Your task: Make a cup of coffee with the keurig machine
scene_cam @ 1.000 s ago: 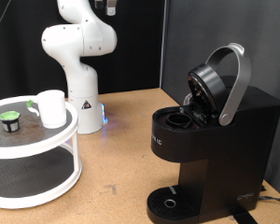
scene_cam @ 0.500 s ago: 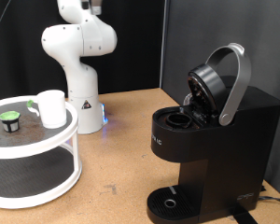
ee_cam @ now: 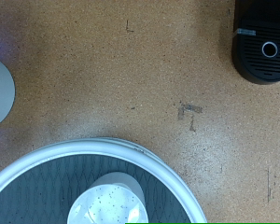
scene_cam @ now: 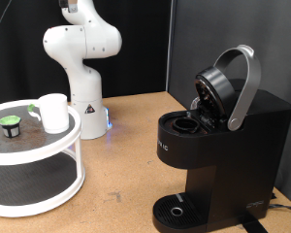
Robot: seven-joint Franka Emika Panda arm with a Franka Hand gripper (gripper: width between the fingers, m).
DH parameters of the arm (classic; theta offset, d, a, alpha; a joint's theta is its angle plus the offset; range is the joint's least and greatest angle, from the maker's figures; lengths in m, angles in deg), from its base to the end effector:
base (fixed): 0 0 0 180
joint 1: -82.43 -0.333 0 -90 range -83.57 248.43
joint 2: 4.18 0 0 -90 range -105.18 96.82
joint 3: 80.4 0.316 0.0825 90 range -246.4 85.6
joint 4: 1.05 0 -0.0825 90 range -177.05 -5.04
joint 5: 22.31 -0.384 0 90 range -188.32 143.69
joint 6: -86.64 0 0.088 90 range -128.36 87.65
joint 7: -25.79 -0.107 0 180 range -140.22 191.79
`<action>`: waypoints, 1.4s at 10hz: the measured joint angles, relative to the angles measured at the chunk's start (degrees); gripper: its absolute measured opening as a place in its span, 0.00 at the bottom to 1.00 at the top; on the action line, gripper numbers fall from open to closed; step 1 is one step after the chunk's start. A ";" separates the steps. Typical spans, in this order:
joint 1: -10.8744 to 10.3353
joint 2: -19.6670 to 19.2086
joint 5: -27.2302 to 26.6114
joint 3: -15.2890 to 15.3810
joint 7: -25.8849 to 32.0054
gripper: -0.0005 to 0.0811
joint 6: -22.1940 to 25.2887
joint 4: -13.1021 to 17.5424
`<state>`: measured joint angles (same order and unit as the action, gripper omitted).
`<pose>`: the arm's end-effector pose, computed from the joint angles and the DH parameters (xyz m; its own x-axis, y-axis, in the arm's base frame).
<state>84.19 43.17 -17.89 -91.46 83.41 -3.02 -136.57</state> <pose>0.2866 -0.0928 0.5916 0.6659 0.7434 0.0632 0.7456 -0.6661 -0.0206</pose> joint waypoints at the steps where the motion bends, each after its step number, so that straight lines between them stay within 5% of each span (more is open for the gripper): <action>1: 0.06 0.05 0.00 -0.33 0.01 0.98 -0.37 -0.16; 10: 3.57 -1.50 9.60 -14.54 11.64 0.98 2.95 3.29; 12: 3.50 -2.26 9.60 -15.32 12.76 0.98 2.95 3.88; 14: 1.74 -1.89 9.20 -15.62 21.14 0.98 4.46 3.94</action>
<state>85.93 41.28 -8.69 -107.08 104.55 1.44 -132.63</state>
